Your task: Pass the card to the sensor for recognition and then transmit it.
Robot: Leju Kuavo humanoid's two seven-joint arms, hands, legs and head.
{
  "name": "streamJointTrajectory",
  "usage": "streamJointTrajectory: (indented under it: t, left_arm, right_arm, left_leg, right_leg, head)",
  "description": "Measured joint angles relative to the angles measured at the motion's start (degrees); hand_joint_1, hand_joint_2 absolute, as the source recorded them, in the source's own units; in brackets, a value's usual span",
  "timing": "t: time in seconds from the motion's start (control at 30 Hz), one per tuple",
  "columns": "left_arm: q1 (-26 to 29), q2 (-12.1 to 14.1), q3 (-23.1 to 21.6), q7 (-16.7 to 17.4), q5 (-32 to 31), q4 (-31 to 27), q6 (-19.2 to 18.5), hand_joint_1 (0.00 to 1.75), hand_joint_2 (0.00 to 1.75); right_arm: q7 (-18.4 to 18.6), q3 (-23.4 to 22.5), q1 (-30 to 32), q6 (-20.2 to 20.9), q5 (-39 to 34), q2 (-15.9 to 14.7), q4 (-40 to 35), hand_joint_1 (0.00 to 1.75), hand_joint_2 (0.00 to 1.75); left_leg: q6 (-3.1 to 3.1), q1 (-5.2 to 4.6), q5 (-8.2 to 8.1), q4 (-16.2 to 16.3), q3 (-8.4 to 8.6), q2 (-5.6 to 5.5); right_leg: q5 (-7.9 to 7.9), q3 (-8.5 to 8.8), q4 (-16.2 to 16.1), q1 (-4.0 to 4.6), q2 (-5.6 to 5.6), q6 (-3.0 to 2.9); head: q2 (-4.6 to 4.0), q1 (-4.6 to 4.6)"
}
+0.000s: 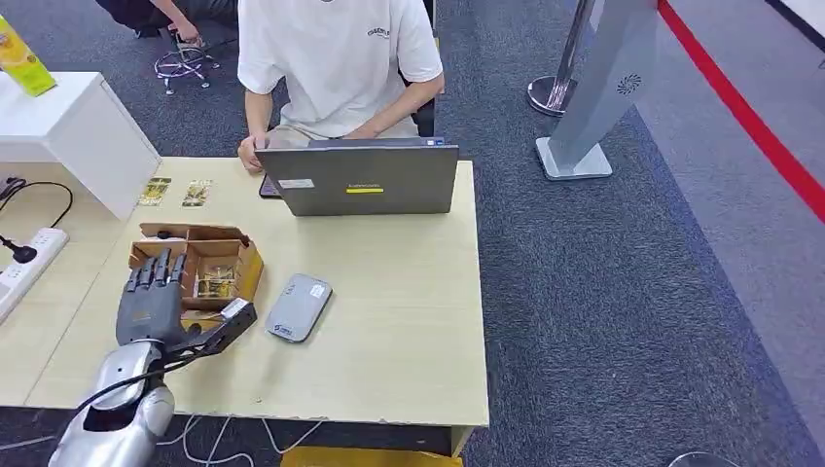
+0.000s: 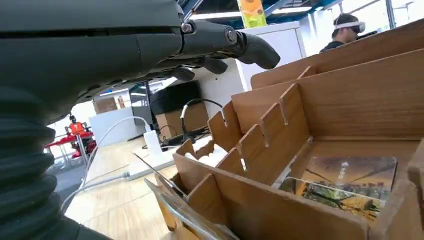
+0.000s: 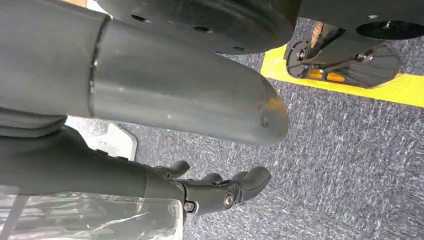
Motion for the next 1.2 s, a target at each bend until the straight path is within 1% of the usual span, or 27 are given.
streamJointTrajectory:
  t: [0.4, 0.43, 0.47, 0.7, 1.2]
  left_arm:
    - [-0.34, -0.63, -0.79, -0.04, 0.0, 0.9, 0.28, 0.0, 1.75]
    - [-0.34, -0.63, -0.79, -0.09, 0.0, 0.9, 0.28, 0.38, 1.75]
    - [-0.34, -0.63, -0.79, -0.13, 0.0, 0.9, 0.31, 1.75, 1.75]
    - [-0.06, -0.63, -0.79, -1.11, 0.79, 0.9, 1.33, 1.75, 1.75]
    - [0.46, -0.35, -0.79, -1.97, 1.84, 0.55, 1.99, 1.75, 1.75]
  right_arm:
    - [-0.2, 0.0, 0.0, -0.07, 0.0, 0.0, 0.0, 0.0, 0.0]
    - [-0.24, 0.0, 0.01, -0.09, 0.0, 0.0, 0.0, 0.0, 0.0]
    - [-0.24, 0.0, 0.0, -0.09, 0.0, 0.0, 0.0, 0.0, 0.0]
    - [-0.33, 0.0, 0.0, -0.07, 0.0, 0.0, 0.0, 0.0, 0.0]
    - [-0.46, 0.0, 0.0, -0.07, 0.0, 0.0, 0.0, 0.0, 0.0]
  left_leg:
    - [0.0, 0.0, 0.0, 0.0, 0.0, 0.0]
    - [0.0, 0.0, 0.0, 0.0, 0.0, 0.0]
    - [0.0, 0.0, 0.0, 0.0, 0.0, 0.0]
    - [0.0, 0.0, 0.0, 0.0, -0.01, 0.0]
    - [0.0, 0.0, 0.0, 0.0, 0.0, -0.01]
  right_leg:
    - [0.0, 0.01, 0.0, 0.0, 0.0, 0.0]
    - [0.0, 0.0, 0.0, 0.0, 0.0, 0.0]
    - [0.0, 0.01, 0.0, 0.0, 0.0, 0.0]
    - [0.0, 0.01, 0.0, 0.0, 0.0, 0.0]
    - [0.0, 0.02, 0.0, 0.0, -0.01, 0.0]
  head:
    - [0.0, 0.0]
    - [0.0, 0.0]
    - [0.0, 0.0]
    - [0.0, 0.0]
    - [0.0, 0.0]
